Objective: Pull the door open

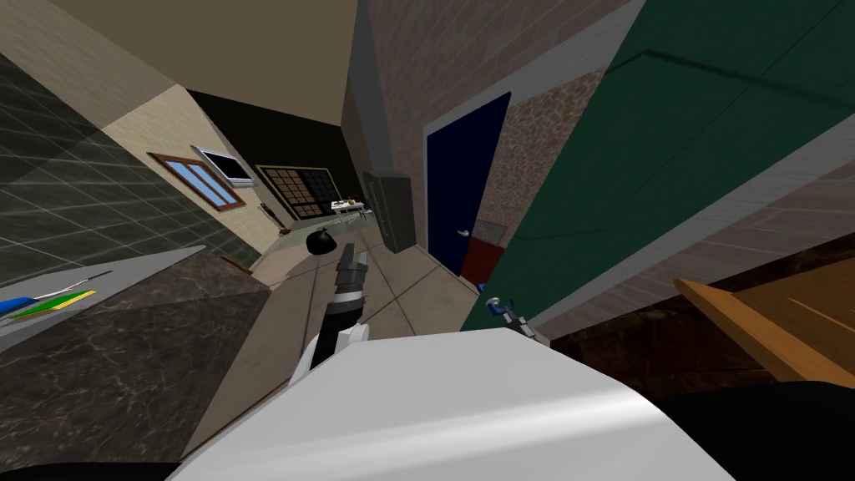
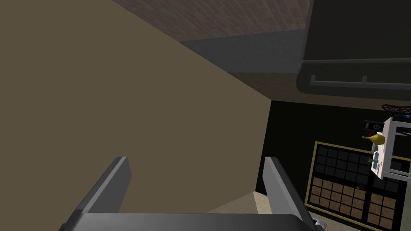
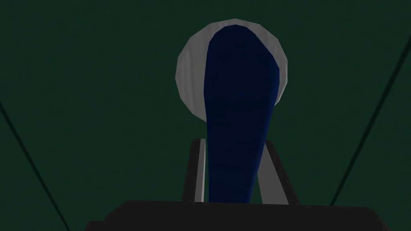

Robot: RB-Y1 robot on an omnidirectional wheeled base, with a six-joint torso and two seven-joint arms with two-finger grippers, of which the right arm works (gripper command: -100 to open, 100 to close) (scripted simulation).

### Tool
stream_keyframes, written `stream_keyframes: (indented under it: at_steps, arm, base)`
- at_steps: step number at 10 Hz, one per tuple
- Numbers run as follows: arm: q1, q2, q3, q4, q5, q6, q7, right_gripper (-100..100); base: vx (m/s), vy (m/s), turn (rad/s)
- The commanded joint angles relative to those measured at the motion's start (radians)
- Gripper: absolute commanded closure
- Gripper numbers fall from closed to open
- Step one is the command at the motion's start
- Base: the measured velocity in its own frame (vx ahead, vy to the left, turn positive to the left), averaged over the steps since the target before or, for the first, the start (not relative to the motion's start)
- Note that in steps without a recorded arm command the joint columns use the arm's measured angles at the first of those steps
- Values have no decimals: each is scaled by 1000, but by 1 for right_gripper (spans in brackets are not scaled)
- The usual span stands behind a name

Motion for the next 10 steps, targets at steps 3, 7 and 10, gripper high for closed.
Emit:
stream_keyframes:
  at_steps: [3,7,10]
  arm:
    - [15,8,28,29,24,-49,5,100]
    - [31,7,46,11,41,-90,10,100]
    - [40,6,55,13,50,-110,13,100]
  base:
    - [7,20,-46]
    - [2,9,-39]
    - [1,-1,-16]
